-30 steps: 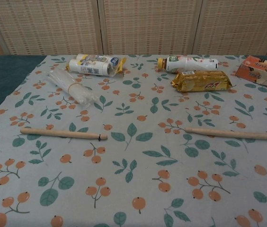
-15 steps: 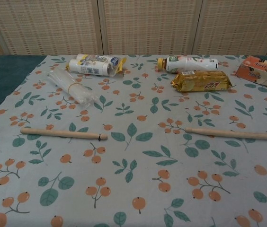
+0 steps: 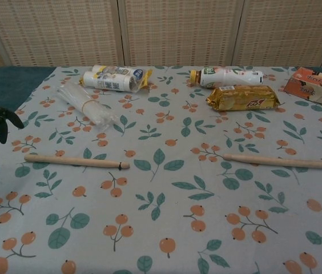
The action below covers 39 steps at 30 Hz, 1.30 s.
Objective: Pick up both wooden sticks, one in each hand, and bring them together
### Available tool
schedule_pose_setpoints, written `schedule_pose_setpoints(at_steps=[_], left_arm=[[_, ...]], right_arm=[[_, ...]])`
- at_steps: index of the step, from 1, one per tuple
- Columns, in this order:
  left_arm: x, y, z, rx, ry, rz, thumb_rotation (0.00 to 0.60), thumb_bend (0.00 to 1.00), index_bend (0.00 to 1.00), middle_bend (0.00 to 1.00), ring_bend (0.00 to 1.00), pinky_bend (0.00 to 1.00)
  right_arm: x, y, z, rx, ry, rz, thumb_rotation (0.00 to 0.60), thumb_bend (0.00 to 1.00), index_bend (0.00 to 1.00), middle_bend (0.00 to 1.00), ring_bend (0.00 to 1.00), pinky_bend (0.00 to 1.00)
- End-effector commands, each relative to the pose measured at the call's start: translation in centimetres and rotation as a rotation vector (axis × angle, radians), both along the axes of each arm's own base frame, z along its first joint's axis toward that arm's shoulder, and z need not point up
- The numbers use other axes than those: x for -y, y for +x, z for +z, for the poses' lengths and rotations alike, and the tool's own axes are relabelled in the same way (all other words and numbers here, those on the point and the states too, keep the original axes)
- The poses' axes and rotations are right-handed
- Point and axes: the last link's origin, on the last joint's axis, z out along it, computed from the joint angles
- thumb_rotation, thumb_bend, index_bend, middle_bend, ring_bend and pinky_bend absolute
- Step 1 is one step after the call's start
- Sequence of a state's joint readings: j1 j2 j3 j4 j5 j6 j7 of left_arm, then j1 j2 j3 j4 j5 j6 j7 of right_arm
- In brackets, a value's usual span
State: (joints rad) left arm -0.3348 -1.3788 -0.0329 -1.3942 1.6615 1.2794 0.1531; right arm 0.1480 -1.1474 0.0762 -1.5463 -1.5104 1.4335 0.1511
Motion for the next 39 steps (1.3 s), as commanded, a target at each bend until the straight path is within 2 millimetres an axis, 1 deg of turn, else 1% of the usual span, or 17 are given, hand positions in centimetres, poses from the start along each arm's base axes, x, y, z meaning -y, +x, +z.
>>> schedule_pose_setpoints(at_steps=[1,4,9,11,13,17,24,30,34,36,39], left_arm=[[-0.2,0.1,-0.8,-0.027,-0.015,-0.004,0.600,0.43,0.31,0.45,0.97,1.00],[-0.4,0.2,-1.6,-0.041,-0.022,-0.008,0.600,0.43,0.30,0.41,1.00,1.00],[-0.8,0.9,-3.0,-0.053,-0.025,-0.013,0.600,0.43,0.30,0.33,1.00,1.00],[-1.1,1.3,-3.7,-0.060,-0.019,-0.020,0.600,0.43,0.28,0.28,1.00,1.00],[-1.4,1.7,-4.4,-0.071,-0.020,-0.022,0.600,0.43,0.27,0.27,1.00,1.00],[-1.9,2.2,-5.4,-0.078,-0.013,-0.016,0.600,0.43,0.26,0.26,1.00,1.00],[-2.7,2.9,-6.5,-0.076,0.028,-0.021,0.600,0.43,0.25,0.25,1.00,1.00],[-3.3,3.2,-8.1,-0.103,0.048,-0.022,0.600,0.43,0.27,0.26,1.00,1.00],[-4.1,2.9,-10.0,-0.125,0.029,0.009,0.600,0.43,0.27,0.25,1.00,1.00],[-4.4,2.5,-10.5,-0.148,0.018,0.029,0.600,0.43,0.27,0.25,1.00,1.00],[-4.7,2.1,-10.6,-0.162,0.025,0.051,0.600,0.43,0.26,0.25,1.00,1.00]], right_arm=[[0.0,0.0,0.1,0.003,-0.001,-0.002,0.600,0.06,0.00,0.00,0.00,0.11],[0.0,-0.1,0.0,0.003,0.009,-0.004,0.600,0.06,0.00,0.00,0.00,0.11],[0.1,-0.1,-0.1,-0.001,0.018,-0.004,0.600,0.06,0.00,0.00,0.00,0.11],[0.1,-0.1,-0.2,-0.003,0.020,-0.003,0.600,0.06,0.00,0.00,0.00,0.11],[0.0,-0.1,-0.1,-0.004,0.025,-0.002,0.600,0.06,0.00,0.00,0.00,0.11],[-0.2,0.1,0.1,-0.005,0.025,0.005,0.600,0.06,0.00,0.00,0.00,0.11],[-1.4,0.6,0.5,0.012,0.012,0.059,0.600,0.06,0.00,0.00,0.00,0.11],[-1.4,0.5,0.4,0.014,0.018,0.055,0.600,0.06,0.00,0.00,0.00,0.11],[-1.4,0.5,0.2,0.008,0.040,0.046,0.600,0.06,0.00,0.00,0.00,0.11],[-1.5,0.5,0.1,0.008,0.049,0.047,0.600,0.06,0.00,0.00,0.00,0.11],[-1.5,0.5,0.1,0.009,0.052,0.045,0.600,0.06,0.00,0.00,0.00,0.11]])
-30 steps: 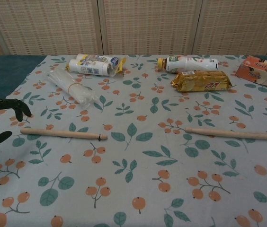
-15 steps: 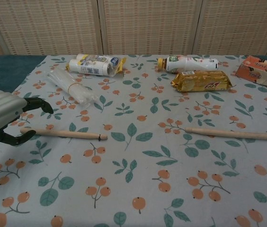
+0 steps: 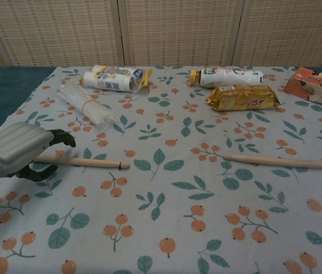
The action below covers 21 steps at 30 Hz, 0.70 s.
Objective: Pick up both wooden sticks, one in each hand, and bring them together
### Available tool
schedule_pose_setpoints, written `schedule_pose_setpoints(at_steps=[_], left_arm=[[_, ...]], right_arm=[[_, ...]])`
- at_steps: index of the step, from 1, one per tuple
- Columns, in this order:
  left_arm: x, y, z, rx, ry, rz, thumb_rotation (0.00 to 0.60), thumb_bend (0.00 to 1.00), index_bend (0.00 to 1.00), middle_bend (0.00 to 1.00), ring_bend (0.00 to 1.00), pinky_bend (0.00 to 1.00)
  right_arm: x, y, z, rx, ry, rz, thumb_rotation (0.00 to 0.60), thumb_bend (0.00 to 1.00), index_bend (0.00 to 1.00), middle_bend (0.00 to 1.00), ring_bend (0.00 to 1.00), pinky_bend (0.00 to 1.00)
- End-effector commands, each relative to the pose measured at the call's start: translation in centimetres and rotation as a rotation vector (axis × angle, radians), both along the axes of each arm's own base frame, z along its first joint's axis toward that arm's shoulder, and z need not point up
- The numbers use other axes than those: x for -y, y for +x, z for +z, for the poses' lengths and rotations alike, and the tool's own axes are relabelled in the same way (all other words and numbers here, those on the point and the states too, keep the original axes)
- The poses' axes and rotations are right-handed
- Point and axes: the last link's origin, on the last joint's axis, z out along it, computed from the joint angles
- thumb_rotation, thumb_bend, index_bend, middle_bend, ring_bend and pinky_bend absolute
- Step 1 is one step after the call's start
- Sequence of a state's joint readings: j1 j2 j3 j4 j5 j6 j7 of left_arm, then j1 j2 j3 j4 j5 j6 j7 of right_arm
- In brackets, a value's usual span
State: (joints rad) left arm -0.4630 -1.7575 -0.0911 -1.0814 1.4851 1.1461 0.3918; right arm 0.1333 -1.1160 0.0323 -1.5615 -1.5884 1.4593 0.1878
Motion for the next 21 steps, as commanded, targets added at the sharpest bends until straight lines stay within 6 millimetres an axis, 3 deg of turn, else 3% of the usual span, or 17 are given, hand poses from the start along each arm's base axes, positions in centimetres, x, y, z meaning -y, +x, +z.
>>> schedule_pose_setpoints(at_steps=[1,21], left_arm=[[-0.4,-0.3,-0.3,-0.011,0.007,0.021,0.600,0.43,0.26,0.25,1.00,1.00],[-0.3,-1.3,-0.8,-0.019,0.050,0.029,0.600,0.43,0.39,0.45,1.00,1.00]], right_arm=[[0.0,0.0,0.0,0.001,0.002,-0.003,0.600,0.06,0.00,0.00,0.00,0.11],[-0.1,0.0,-0.1,-0.002,0.024,-0.011,0.600,0.06,0.00,0.00,0.00,0.11]])
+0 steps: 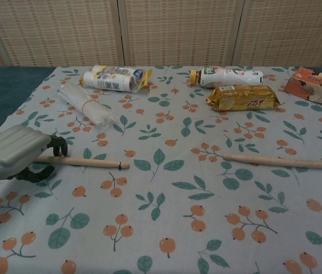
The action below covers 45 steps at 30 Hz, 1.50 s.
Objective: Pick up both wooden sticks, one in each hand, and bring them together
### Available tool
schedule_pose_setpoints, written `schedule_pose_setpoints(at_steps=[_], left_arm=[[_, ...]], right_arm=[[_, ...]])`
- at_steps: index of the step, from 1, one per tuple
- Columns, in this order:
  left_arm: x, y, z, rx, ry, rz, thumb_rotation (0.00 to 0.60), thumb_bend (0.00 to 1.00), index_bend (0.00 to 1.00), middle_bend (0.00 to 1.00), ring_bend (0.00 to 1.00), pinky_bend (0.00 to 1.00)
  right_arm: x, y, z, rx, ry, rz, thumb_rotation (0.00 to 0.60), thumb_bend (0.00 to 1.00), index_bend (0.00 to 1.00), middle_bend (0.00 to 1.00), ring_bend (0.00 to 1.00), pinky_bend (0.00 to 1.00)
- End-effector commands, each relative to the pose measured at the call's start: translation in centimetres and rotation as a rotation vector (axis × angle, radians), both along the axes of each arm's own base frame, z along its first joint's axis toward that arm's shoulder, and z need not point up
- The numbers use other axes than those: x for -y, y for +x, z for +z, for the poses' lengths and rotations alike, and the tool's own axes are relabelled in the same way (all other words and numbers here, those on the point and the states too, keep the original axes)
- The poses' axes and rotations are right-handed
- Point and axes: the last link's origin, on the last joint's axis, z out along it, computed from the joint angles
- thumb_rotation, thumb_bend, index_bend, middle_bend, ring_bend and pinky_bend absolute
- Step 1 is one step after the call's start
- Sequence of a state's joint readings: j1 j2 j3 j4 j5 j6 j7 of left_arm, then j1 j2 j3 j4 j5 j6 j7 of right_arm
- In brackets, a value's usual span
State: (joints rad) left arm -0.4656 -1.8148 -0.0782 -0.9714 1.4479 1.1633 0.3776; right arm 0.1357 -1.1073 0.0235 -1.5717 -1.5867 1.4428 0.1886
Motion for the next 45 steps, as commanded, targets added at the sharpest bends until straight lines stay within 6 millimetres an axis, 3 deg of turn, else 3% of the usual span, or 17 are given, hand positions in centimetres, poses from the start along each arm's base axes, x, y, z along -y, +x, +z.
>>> schedule_pose_setpoints(at_steps=[1,7,14,18,24,30,33,35,36,37,40,42,45], left_arm=[[0.1,0.1,-0.1,0.016,0.021,-0.013,0.600,0.43,0.41,0.48,1.00,1.00],[0.1,0.0,-0.1,0.023,0.039,-0.038,0.600,0.43,0.52,0.59,1.00,1.00],[0.3,-0.5,-0.4,0.010,0.030,-0.029,0.600,0.43,0.54,0.62,1.00,1.00],[0.4,-0.6,-0.3,0.024,0.049,-0.033,0.600,0.43,0.63,0.73,1.00,1.00],[0.9,0.1,0.6,0.089,0.087,-0.066,0.600,0.46,0.75,0.84,1.00,1.00],[1.7,0.1,2.0,0.183,0.102,-0.040,0.600,0.46,0.77,0.90,1.00,1.00],[2.3,-0.3,3.5,0.222,0.130,-0.023,0.600,0.46,0.77,0.90,1.00,1.00],[2.6,-0.8,4.8,0.237,0.163,-0.016,0.600,0.46,0.77,0.90,1.00,1.00],[2.8,-1.0,5.7,0.242,0.184,-0.013,0.600,0.46,0.77,0.90,1.00,1.00],[2.9,-1.2,6.3,0.245,0.199,-0.010,0.600,0.46,0.77,0.91,1.00,1.00],[3.6,-1.7,8.4,0.249,0.239,-0.009,0.600,0.46,0.77,0.91,1.00,1.00],[4.4,-2.1,9.6,0.255,0.258,-0.008,0.600,0.46,0.77,0.91,1.00,1.00],[5.3,-2.6,11.1,0.261,0.274,-0.012,0.600,0.46,0.77,0.91,1.00,1.00]], right_arm=[[0.0,0.0,0.0,-0.001,0.003,-0.003,0.600,0.06,0.00,0.00,0.00,0.11],[0.1,0.0,-0.1,-0.002,0.018,-0.010,0.600,0.06,0.00,0.00,0.00,0.12],[0.1,0.0,0.0,0.000,0.017,-0.009,0.600,0.06,0.00,0.00,0.00,0.12],[0.2,0.0,0.0,0.002,0.015,-0.011,0.600,0.06,0.00,0.00,0.00,0.12],[0.4,-0.1,-0.1,0.001,0.018,-0.017,0.600,0.06,0.00,0.00,0.00,0.12],[0.9,-0.3,-0.2,-0.010,0.019,-0.030,0.600,0.06,0.00,0.00,0.00,0.13],[1.5,-0.4,-0.5,-0.016,0.022,-0.033,0.600,0.06,0.00,0.00,0.00,0.20],[1.9,-0.6,-0.9,-0.010,0.032,-0.036,0.600,0.07,0.00,0.00,0.00,0.32],[2.3,-0.8,-1.0,-0.020,0.028,-0.035,0.600,0.07,0.02,0.01,0.02,0.37],[2.6,-1.0,-1.2,-0.032,0.022,-0.040,0.600,0.07,0.06,0.06,0.10,0.48],[3.7,-1.4,-2.1,-0.064,0.000,-0.057,0.600,0.07,0.19,0.20,0.44,0.68],[4.5,-1.7,-2.8,-0.082,-0.004,-0.065,0.600,0.07,0.23,0.24,0.54,0.74],[5.6,-1.8,-3.8,-0.104,0.006,-0.068,0.600,0.07,0.26,0.24,0.59,0.78]])
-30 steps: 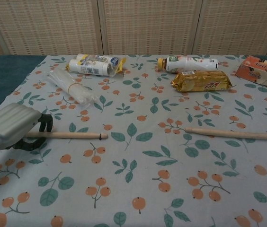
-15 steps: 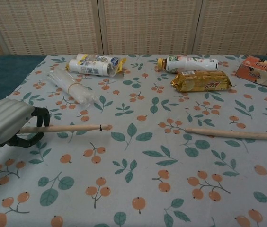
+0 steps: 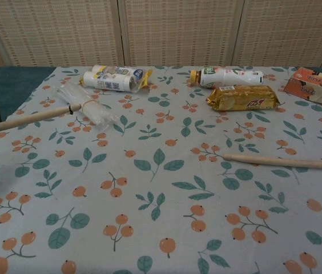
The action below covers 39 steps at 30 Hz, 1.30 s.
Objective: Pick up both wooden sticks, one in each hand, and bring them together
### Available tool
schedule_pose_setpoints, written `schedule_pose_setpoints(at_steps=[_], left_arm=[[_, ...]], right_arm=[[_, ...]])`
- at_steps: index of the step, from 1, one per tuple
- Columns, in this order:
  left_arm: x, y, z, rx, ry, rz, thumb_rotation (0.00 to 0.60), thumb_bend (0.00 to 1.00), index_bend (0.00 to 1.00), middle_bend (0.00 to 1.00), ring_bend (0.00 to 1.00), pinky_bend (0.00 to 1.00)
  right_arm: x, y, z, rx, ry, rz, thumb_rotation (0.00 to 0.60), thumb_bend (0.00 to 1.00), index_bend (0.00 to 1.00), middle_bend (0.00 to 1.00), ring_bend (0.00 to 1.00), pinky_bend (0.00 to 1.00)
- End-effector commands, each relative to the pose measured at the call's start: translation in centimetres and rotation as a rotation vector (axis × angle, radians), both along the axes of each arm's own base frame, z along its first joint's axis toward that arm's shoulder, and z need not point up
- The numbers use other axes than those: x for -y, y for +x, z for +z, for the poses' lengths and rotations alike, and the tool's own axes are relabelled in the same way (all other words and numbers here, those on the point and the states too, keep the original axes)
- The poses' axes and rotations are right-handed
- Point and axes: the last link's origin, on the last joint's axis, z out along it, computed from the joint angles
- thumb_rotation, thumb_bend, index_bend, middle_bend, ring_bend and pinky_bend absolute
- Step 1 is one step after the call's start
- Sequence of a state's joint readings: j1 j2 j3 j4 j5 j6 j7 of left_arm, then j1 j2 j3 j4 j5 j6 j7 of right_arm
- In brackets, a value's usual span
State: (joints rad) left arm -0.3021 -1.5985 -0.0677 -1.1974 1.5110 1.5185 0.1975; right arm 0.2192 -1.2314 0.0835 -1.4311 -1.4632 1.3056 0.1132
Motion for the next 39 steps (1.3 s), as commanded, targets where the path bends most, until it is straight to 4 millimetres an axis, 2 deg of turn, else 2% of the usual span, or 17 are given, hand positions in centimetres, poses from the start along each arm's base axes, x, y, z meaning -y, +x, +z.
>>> schedule_pose_setpoints(at_steps=[1,8,13,17,21,27,32,39], left_arm=[[1.4,-0.8,1.9,0.016,0.025,0.001,0.600,0.46,0.77,0.91,1.00,1.00],[3.1,-1.3,4.7,0.071,0.082,-0.009,0.600,0.45,0.77,0.91,1.00,1.00],[3.9,-1.4,5.8,0.087,0.097,-0.035,0.600,0.46,0.77,0.91,1.00,1.00],[4.2,-1.9,6.0,0.095,0.097,-0.025,0.600,0.45,0.77,0.91,1.00,1.00],[4.3,-2.4,6.1,0.098,0.088,-0.018,0.600,0.46,0.77,0.91,1.00,1.00],[4.1,-2.5,6.5,0.112,0.101,-0.018,0.600,0.46,0.77,0.90,1.00,1.00],[4.1,-2.4,6.6,0.117,0.103,-0.022,0.600,0.46,0.77,0.90,1.00,1.00],[4.1,-2.5,6.6,0.117,0.102,-0.022,0.600,0.46,0.77,0.90,1.00,1.00]], right_arm=[[1.8,0.0,-1.4,-0.033,0.011,-0.004,0.600,0.07,0.27,0.24,0.61,0.79],[4.8,0.8,-4.2,-0.100,0.048,-0.004,0.600,0.07,0.30,0.26,0.66,0.84],[6.4,1.4,-6.5,-0.124,0.096,-0.026,0.600,0.07,0.38,0.29,0.72,0.91],[6.6,2.4,-8.0,-0.119,0.136,-0.014,0.600,0.07,0.49,0.36,0.79,0.98],[6.6,3.3,-8.8,-0.129,0.139,0.008,0.600,0.07,0.56,0.42,0.82,1.00],[7.2,3.9,-10.3,-0.171,0.160,0.000,0.600,0.07,0.57,0.43,0.83,1.00],[7.5,4.1,-12.0,-0.204,0.196,-0.021,0.600,0.11,0.57,0.43,0.83,1.00],[7.4,4.9,-13.8,-0.224,0.236,-0.010,0.600,0.11,0.57,0.44,0.83,1.00]])
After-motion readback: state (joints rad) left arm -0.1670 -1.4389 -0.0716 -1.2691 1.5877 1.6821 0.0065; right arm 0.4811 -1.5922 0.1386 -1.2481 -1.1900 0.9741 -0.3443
